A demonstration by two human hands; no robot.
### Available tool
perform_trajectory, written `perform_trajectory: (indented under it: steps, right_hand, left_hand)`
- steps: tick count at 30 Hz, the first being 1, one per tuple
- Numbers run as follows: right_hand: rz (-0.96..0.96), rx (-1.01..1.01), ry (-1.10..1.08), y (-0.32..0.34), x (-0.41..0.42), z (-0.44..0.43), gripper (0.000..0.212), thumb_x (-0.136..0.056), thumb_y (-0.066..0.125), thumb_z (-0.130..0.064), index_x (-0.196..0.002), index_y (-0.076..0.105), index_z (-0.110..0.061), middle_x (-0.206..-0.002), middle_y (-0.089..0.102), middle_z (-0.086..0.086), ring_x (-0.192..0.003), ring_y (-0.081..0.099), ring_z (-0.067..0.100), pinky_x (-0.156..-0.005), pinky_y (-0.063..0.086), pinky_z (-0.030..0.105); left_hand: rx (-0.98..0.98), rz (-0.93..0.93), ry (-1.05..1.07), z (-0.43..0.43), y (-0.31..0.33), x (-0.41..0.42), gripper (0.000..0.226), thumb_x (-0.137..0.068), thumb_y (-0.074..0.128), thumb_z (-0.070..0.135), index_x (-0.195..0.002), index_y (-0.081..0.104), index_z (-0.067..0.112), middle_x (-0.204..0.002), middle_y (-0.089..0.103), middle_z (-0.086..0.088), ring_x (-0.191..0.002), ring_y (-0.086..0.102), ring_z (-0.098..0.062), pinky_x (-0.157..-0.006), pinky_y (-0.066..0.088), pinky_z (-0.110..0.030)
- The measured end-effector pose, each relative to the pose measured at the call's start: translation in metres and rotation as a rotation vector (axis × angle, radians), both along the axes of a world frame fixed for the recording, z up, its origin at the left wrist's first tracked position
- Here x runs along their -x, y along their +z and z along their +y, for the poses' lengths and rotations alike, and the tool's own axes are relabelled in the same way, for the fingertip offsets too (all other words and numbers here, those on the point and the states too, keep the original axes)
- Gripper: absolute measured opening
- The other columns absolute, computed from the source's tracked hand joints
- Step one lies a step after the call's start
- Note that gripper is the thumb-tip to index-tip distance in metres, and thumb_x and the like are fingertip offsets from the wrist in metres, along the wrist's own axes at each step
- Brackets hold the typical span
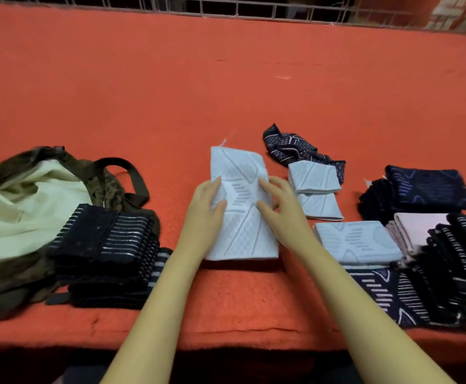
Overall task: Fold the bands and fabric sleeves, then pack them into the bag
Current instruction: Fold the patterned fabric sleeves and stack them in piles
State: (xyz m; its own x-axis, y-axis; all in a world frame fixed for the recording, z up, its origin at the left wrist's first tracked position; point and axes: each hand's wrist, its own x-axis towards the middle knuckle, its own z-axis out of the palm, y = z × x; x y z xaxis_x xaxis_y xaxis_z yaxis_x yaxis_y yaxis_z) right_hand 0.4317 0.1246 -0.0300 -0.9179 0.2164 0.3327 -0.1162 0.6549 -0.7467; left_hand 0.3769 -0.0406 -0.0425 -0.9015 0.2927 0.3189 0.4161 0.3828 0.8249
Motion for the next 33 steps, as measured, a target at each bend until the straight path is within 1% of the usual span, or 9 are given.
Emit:
perform_trajectory:
  steps: [2,4,9,12,16,20,23,26,33]
  right_hand:
    - [-0.165,-0.045,-0.011,-0.022,-0.009,-0.006,0.043,-0.087,0.059,-0.003,-0.13,0.053,-0.004,-0.14,0.034,0.013,-0.126,0.042,0.025,-0.11,0.03,0.031]
    - [-0.23,-0.061,-0.012,-0.038,-0.019,-0.011,0.036,-0.088,0.058,-0.005,-0.124,0.056,-0.003,-0.138,0.034,0.015,-0.128,0.04,0.026,-0.107,0.024,0.02]
    - [-0.138,-0.147,0.015,-0.036,-0.031,-0.013,0.024,-0.089,0.059,-0.009,-0.113,0.064,-0.007,-0.135,0.038,0.012,-0.125,0.038,0.024,-0.103,0.024,0.024]
    - [-0.1,-0.24,0.025,-0.039,-0.043,-0.009,0.02,-0.087,0.059,-0.012,-0.106,0.068,-0.012,-0.132,0.045,0.01,-0.117,0.039,0.022,-0.1,0.027,0.027]
    - [-0.046,-0.243,0.057,-0.048,-0.06,-0.007,0.021,-0.085,0.054,-0.02,-0.097,0.07,-0.015,-0.118,0.055,0.005,-0.11,0.042,0.013,-0.097,0.025,0.015]
    - [-0.029,-0.291,0.054,-0.052,-0.061,-0.008,0.02,-0.086,0.053,-0.02,-0.097,0.069,-0.016,-0.111,0.058,0.003,-0.107,0.05,0.021,-0.093,0.041,0.035]
    - [-0.014,-0.288,0.039,-0.05,-0.063,-0.011,0.024,-0.086,0.05,-0.024,-0.097,0.068,-0.015,-0.111,0.058,0.003,-0.107,0.051,0.022,-0.091,0.045,0.04]
    - [0.015,-0.31,0.064,-0.048,-0.068,-0.014,0.031,-0.084,0.051,-0.037,-0.096,0.069,-0.014,-0.109,0.058,0.001,-0.106,0.051,0.019,-0.09,0.045,0.04]
    - [0.025,-0.35,0.131,-0.046,-0.072,-0.016,0.034,-0.083,0.055,-0.045,-0.097,0.068,-0.016,-0.111,0.058,-0.003,-0.107,0.052,0.012,-0.088,0.046,0.027]
  left_hand:
    - [0.241,-0.068,0.022,-0.003,-0.019,-0.009,0.049,-0.089,0.058,0.008,-0.136,0.047,0.008,-0.144,0.032,-0.011,-0.132,0.034,-0.025,-0.11,0.021,-0.021]
    - [0.379,-0.04,0.06,-0.005,-0.033,-0.018,0.04,-0.088,0.06,0.013,-0.127,0.057,0.011,-0.142,0.035,-0.011,-0.128,0.035,-0.031,-0.108,0.025,-0.035]
    - [0.412,0.209,0.106,-0.009,-0.031,-0.032,0.02,-0.088,0.061,0.016,-0.107,0.066,0.013,-0.126,0.05,-0.011,-0.112,0.044,-0.031,-0.094,0.037,-0.046]
    - [0.341,0.274,-0.01,-0.015,-0.027,-0.04,0.015,-0.087,0.063,0.018,-0.101,0.065,0.014,-0.107,0.053,-0.003,-0.099,0.049,-0.023,-0.089,0.044,-0.042]
    - [0.312,0.238,-0.206,-0.027,-0.028,-0.053,0.018,-0.085,0.061,0.039,-0.094,0.062,0.023,-0.092,0.05,0.013,-0.087,0.048,-0.007,-0.084,0.042,-0.029]
    - [0.369,0.228,-0.249,-0.034,-0.04,-0.059,0.035,-0.074,0.054,0.062,-0.092,0.062,0.033,-0.092,0.047,0.019,-0.09,0.044,-0.002,-0.084,0.03,-0.023]
    - [0.367,0.257,-0.207,-0.033,-0.042,-0.06,0.032,-0.079,0.05,0.06,-0.091,0.063,0.033,-0.091,0.048,0.018,-0.088,0.041,-0.001,-0.079,0.025,-0.02]
    - [0.406,0.327,-0.18,-0.032,-0.042,-0.063,0.03,-0.086,0.047,0.054,-0.091,0.064,0.03,-0.092,0.05,0.013,-0.086,0.043,-0.005,-0.078,0.03,-0.025]
    - [0.454,0.424,-0.169,-0.033,-0.041,-0.065,0.029,-0.09,0.045,0.045,-0.091,0.064,0.023,-0.091,0.054,0.008,-0.083,0.043,-0.009,-0.072,0.035,-0.027]
